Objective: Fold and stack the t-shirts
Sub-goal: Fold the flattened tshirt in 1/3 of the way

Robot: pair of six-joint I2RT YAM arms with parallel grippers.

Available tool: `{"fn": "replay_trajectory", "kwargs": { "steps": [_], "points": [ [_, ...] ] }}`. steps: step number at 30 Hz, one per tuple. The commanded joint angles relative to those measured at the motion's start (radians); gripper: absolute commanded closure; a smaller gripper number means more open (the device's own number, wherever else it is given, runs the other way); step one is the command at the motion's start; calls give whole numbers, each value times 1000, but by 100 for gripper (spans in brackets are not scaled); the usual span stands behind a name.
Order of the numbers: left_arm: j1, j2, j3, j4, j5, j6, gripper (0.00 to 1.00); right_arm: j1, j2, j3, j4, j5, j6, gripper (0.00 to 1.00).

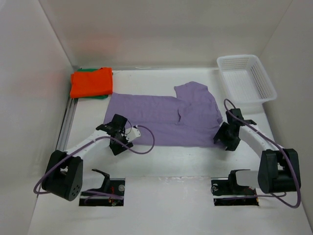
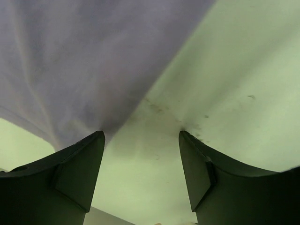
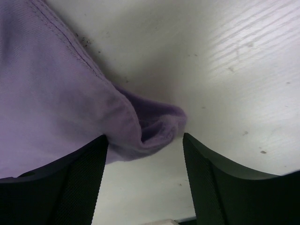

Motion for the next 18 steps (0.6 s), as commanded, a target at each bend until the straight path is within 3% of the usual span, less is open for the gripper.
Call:
{"fn": "replay_trajectory", "kwargs": {
  "steps": [1,5,12,14,18],
  "points": [
    [48,64,-19,128,-27,66,37,20,37,1,66,-22,19,32],
    [84,127,-10,179,-47,51,48,-14,12,-32,103,-12,22,50],
    [69,120,-40,174,-30,39,93,-78,-49,-43,123,4,33,90],
    [62,101,-49,158,-36,37,100,-80,-69,-43,110,4,39,94],
    [31,11,-42,49,-30,29,100,-75,-115,-19,55,-1,53,95]
  ]
}}
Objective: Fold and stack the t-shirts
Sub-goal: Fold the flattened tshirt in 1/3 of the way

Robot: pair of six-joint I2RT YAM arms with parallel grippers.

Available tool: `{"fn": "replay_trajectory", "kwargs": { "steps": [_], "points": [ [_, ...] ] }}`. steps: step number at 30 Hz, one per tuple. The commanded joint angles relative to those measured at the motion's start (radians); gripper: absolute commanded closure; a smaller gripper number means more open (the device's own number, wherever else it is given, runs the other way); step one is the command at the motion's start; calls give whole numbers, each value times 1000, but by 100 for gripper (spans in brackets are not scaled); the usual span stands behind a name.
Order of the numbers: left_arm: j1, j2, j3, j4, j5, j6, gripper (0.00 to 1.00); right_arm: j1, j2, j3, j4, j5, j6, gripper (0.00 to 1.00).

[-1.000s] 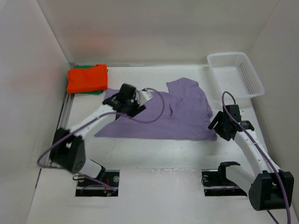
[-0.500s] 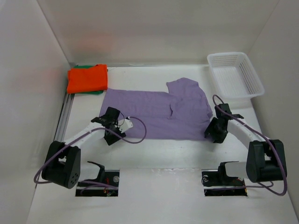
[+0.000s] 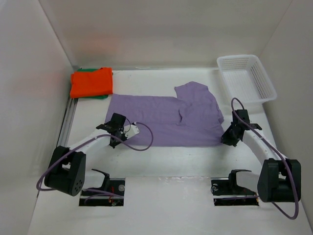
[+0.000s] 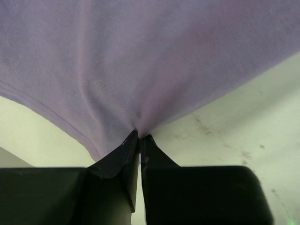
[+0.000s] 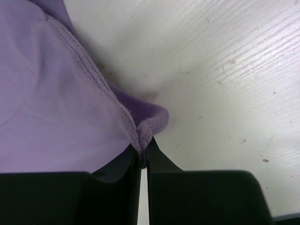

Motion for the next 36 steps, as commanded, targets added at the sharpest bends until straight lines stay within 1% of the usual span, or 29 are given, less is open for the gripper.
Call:
{"fn": "replay_trajectory", "kwargs": {
  "steps": [1,5,8,12,16,19,21,24,25,26,27,29,32,34,36],
  "points": [
    [-28,-91,-25,-144,44,-3,100,-7,-56,31,-44,21,15,95],
    [-62,-187,11,-291,47,-24,100,3,-82,93,-179,7,-29,95],
    [-89,-250,53,-412,61,-47,100,39,-82,148,-290,7,-63,95],
    [-120,-287,77,-534,61,-70,98,88,-16,202,-411,-45,-115,94],
    [-126,-293,79,-557,62,-81,94,215,67,255,-534,-48,-151,94],
    [-105,-274,87,-574,67,-84,94,315,134,277,-592,-29,-154,93],
    [-102,-288,85,-588,70,-84,94,338,174,283,-607,-25,-154,91],
    [-102,-326,77,-594,59,-78,93,333,207,286,-611,-8,-154,87],
    [-97,-331,77,-601,55,-75,90,324,208,288,-612,-2,-154,84],
    [-89,-334,77,-609,46,-72,84,312,208,288,-612,-2,-154,78],
    [-74,-334,77,-621,36,-61,76,300,204,289,-612,-2,-154,71],
    [-44,-333,71,-641,15,-24,63,269,191,294,-612,-2,-158,53],
    [35,-356,77,-670,13,66,50,255,175,323,-621,0,-178,47],
    [110,-372,106,-666,22,117,46,267,164,366,-629,-9,-194,47],
    [214,-363,174,-623,48,146,42,327,159,451,-608,-35,-188,46]
  ]
}}
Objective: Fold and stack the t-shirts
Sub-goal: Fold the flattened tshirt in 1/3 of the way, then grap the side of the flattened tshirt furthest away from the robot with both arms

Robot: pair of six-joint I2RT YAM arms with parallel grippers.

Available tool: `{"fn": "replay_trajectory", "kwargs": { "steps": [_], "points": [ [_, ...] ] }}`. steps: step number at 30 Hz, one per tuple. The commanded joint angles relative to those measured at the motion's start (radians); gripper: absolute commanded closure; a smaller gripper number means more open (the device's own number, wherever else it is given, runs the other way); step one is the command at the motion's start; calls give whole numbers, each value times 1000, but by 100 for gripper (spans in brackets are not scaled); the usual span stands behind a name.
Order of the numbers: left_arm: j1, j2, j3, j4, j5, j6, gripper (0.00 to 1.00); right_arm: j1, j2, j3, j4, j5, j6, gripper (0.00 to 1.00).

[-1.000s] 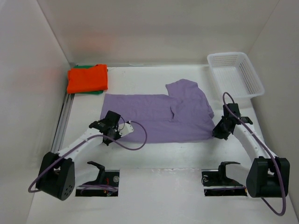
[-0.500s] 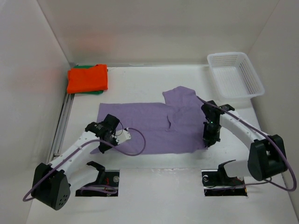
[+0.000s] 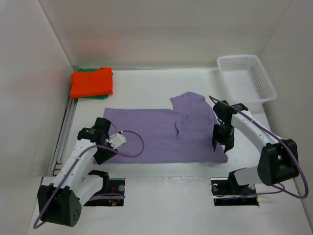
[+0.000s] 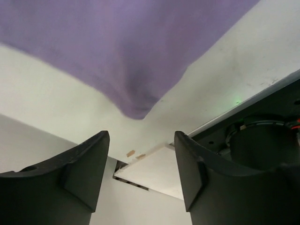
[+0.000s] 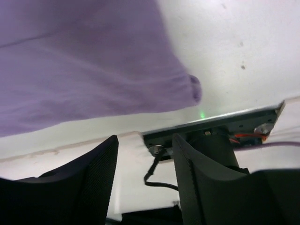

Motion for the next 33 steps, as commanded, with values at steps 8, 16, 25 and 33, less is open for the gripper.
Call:
{"fn": "replay_trajectory", "kwargs": {
  "steps": [8,16,25,33],
  "points": [
    [394,376,493,379,280,-229,42,155,267,587,330,9,-47,38],
    [439,776,729,520,414,-533,46,5,747,1037,399,80,-109,36],
    [410,991,845,657,422,-681,48,-96,1005,1221,431,111,-132,49],
    [367,1100,900,593,403,-668,47,-92,1036,1281,321,42,-126,37]
  ]
}}
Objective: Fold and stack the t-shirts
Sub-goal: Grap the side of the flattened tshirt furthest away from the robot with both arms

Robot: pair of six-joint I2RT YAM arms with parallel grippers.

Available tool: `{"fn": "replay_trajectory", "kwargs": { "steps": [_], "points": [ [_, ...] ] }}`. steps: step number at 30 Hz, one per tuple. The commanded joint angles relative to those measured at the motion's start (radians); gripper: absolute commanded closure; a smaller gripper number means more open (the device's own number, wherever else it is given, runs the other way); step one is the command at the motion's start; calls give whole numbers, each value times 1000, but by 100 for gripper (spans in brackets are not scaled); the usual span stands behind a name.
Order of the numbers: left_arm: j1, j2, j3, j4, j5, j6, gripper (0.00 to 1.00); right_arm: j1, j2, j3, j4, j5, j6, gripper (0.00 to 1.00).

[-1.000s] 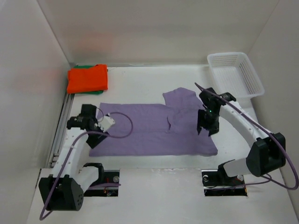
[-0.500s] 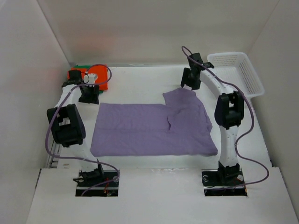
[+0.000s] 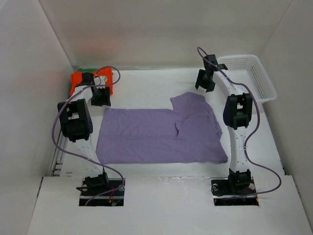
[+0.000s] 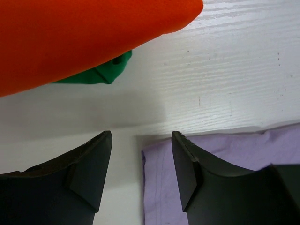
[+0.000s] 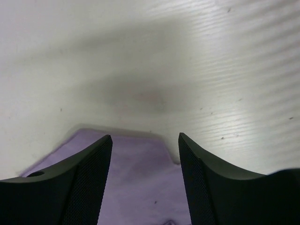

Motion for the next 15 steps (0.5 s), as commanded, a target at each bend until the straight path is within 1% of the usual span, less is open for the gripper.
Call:
{"fn": "replay_trajectory", "kwargs": {
  "steps": [1,6,10,11,12,14,15],
  "points": [
    [-24,18,44,-21,13,-29,47,14,2,14,-87,-43,-8,37],
    [-29,12,-10,-44,10,-11,49,20,-2,31,-130,-66,-9,36],
    [-40,12,-28,-70,17,12,52,25,4,46,-170,-94,-5,36],
    [-46,13,-31,-74,20,24,54,25,5,48,-170,-94,-9,36],
    [-54,15,-36,-76,22,32,58,25,10,57,-175,-95,-11,37],
    [-64,16,-45,-71,13,41,71,25,19,74,-185,-97,-11,40],
    [-67,18,-47,-71,11,43,76,25,25,84,-193,-98,-12,44]
  ]
}}
